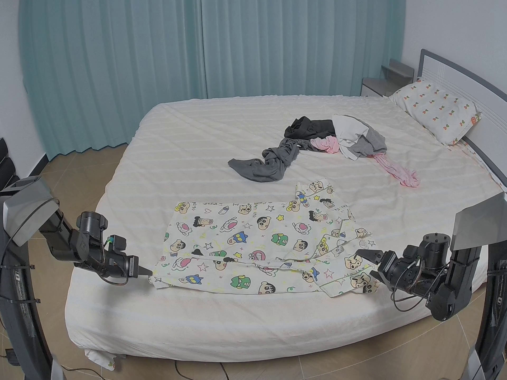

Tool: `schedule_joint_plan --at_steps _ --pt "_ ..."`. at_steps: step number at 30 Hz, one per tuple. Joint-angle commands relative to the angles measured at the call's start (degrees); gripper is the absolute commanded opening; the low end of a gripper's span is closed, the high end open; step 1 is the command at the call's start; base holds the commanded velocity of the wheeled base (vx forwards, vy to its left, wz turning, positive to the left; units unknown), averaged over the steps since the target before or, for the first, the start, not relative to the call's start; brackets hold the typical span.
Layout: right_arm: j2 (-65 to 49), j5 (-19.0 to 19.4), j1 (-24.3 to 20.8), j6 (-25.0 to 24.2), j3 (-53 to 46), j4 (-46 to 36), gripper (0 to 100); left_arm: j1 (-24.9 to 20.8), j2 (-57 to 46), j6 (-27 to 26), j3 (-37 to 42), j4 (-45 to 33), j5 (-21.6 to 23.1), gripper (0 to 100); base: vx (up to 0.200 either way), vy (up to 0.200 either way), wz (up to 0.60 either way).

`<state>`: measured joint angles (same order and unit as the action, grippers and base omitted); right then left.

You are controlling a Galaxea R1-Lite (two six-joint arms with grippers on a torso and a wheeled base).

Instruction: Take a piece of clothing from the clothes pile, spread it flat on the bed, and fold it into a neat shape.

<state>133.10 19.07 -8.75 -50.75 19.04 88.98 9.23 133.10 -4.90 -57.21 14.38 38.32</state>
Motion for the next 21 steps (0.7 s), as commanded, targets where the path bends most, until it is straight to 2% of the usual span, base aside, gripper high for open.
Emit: schedule_joint_plan --at_steps 1,3,4,6,10,11,17,18,21 --pt "-0.38 -2.54 -2.5 -0.05 -0.58 0.58 100 2.37 -0.82 2.35 -0.62 0.2 4.05 0 0.0 0.0 0.0" --pt "-0.38 -2.54 -2.5 -0.05 -0.58 0.58 100 2.37 -0.82 2.35 -0.62 0.2 4.05 0 0.0 0.0 0.0" --pt "-0.12 -4.21 -1.79 -0.14 0.21 0.58 100 2.81 -0.29 2.53 -1.41 0.12 4.31 0 0.0 0.0 0.0" --pt "-0.21 -4.3 0.75 0.21 0.65 0.58 100 2.99 0.85 2.18 -1.59 0.38 4.22 0 0.0 0.0 0.0" --pt "-0.47 -3.69 3.13 0.3 1.61 0.49 100 3.08 1.29 2.09 -1.94 0.47 4.22 0 0.0 0.0 0.0" --pt "0.58 -2.45 4.71 0.3 2.05 0.49 100 3.08 1.29 2.18 -2.03 0.38 3.96 0 0.0 0.0 0.0" --pt "1.29 -2.45 4.45 0.65 2.23 0.49 100 2.29 1.11 1.91 -1.76 0.2 3.26 0 0.0 0.0 0.0" --pt "1.29 -2.45 4.45 0.65 2.23 0.49 100 2.2 1.11 1.91 -1.76 0.2 3.26 100 0.0 0.0 0.0" --pt "1.55 -2.37 4.89 1.09 3.02 0.49 100 2.11 1.02 1.91 -1.68 0.03 3.17 100 0.0 0.0 0.0"
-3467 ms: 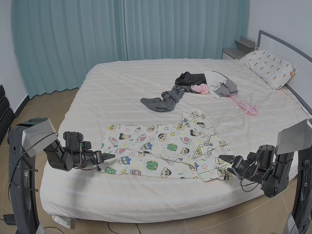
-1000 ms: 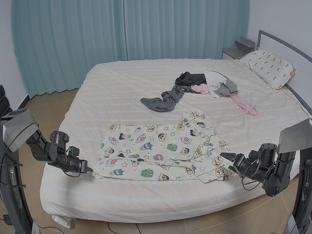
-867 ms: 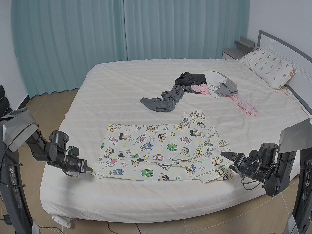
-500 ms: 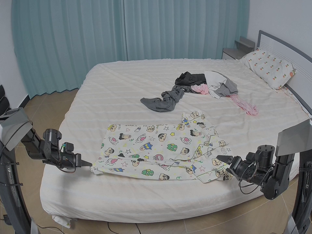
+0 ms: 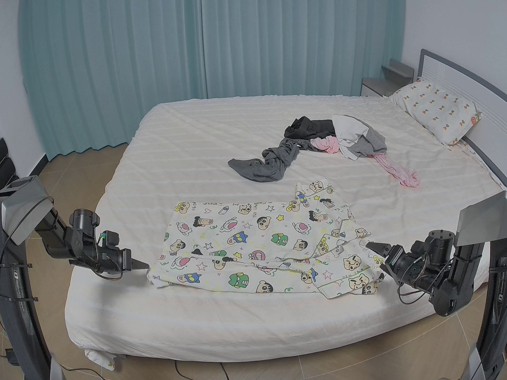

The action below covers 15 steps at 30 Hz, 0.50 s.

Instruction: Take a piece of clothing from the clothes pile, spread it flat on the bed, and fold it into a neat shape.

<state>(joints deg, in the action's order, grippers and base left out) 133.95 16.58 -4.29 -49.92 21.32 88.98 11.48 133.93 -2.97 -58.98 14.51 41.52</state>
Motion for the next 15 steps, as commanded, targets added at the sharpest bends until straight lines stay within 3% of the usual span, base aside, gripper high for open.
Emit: schedule_joint_plan --at_steps 1,8,11,15 --pt "1.14 0.12 0.6 0.7 1.27 0.49 100 -0.15 0.28 -0.19 0.27 -0.09 -0.04 100 0.0 0.0 0.0" --pt "4.48 0.21 1.65 5.45 4.87 -0.82 100 0.65 2.13 -2.39 0.09 0.52 0.58 100 0.0 0.0 0.0" --pt "3.25 0.21 0.78 6.68 6.36 -6.45 100 0.91 2.13 -2.21 0.36 0.52 1.63 100 0.0 0.0 0.0" --pt "-0.18 0.74 1.13 15.29 13.83 -21.92 100 1.61 1.95 -2.3 0.53 0.52 5.68 100 0.0 0.0 0.0"
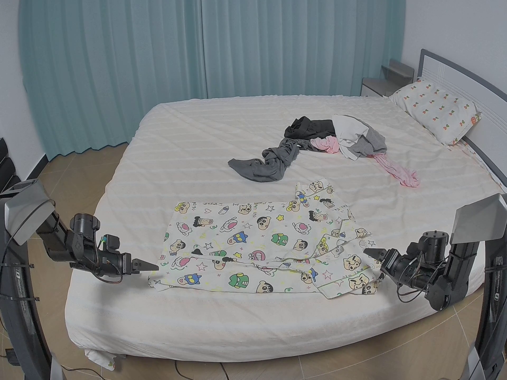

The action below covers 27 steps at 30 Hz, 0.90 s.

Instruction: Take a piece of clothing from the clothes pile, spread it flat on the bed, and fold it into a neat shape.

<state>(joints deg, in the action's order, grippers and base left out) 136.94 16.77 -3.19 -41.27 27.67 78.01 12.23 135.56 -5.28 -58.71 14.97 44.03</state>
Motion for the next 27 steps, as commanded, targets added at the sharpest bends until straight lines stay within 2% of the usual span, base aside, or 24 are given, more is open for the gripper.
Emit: schedule_joint_plan --at_steps 1,3,4,6,7,18,22,27 --pt "-2.99 1.68 0.73 7.6 9.77 -13.85 100 0.96 0.32 0.01 0.44 0.06 3.52 100 0.0 0.0 0.0" --pt "-2.99 5.64 1.96 7.78 12.05 -17.01 100 0.96 0.32 -0.17 0.61 0.06 3.52 100 0.0 0.0 0.0" --pt "-2.73 9.42 2.49 7.95 12.49 -17.28 100 0.96 0.32 -0.26 0.61 0.06 3.52 100 0.0 0.0 0.0" --pt "-2.64 14.16 3.19 8.39 12.49 -17.1 100 0.96 0.32 -0.17 0.61 0.06 3.52 100 0.0 0.0 0.0" --pt "-2.64 15.22 3.46 8.66 12.58 -17.01 100 0.96 0.32 -0.17 0.61 0.06 3.52 100 0.0 0.0 0.0" --pt "1.05 19.44 5.57 17.62 14.25 -16.4 100 0.78 0.58 -0.52 0.53 0.15 3.52 100 0.0 0.0 0.0" --pt "2.37 21.28 4.78 18.5 14.78 -16.31 100 0.78 0.58 -0.7 0.44 0.15 3.43 100 0.0 0.0 0.0" --pt "4.48 21.37 3.98 19.47 16.18 -16.4 100 0.69 0.58 -0.7 0.53 0.15 3.34 100 0.0 0.0 0.0"
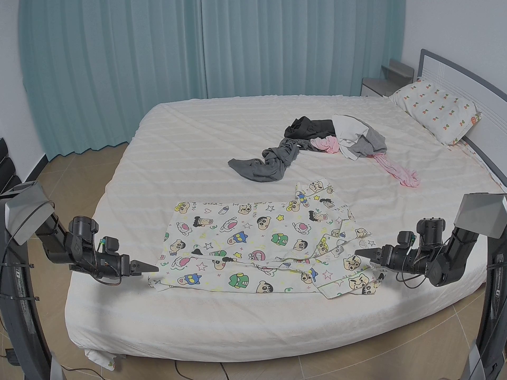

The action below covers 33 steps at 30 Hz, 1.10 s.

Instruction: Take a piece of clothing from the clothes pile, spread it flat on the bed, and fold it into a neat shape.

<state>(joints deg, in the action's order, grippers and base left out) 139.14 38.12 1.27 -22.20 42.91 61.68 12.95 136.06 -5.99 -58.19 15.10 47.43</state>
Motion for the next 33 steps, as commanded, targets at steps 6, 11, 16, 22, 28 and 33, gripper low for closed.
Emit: schedule_joint_plan --at_steps 6,11,16,22,28,33 --pt "3.59 0.02 -2.32 0.67 3.06 -0.42 0 -0.03 0.08 0.01 0.09 0.01 -0.15 100 0.0 0.0 0.0" --pt "4.21 0.02 -2.94 0.75 2.88 -0.34 0 -0.03 0.17 -0.08 0.09 0.01 -0.24 100 0.0 0.0 0.0" --pt "3.24 0.46 -1.62 0.31 1.74 1.51 0 -0.03 0.17 -0.08 0.09 0.1 -0.24 100 0.0 0.0 0.0" --pt "2.8 0.55 -0.48 -2.41 -0.81 8.89 0 -0.11 0.17 -0.08 0.0 0.1 -0.32 100 0.0 0.0 0.0" --pt "3.15 0.11 -0.65 -8.04 -2.04 18.38 0 -0.11 0.17 -0.08 0.0 0.1 -0.41 100 0.0 0.0 0.0" --pt "3.15 -0.33 -0.65 -9.44 -1.69 20.14 0 -0.11 0.17 -0.08 0.0 0.1 -0.41 100 0.0 0.0 0.0"
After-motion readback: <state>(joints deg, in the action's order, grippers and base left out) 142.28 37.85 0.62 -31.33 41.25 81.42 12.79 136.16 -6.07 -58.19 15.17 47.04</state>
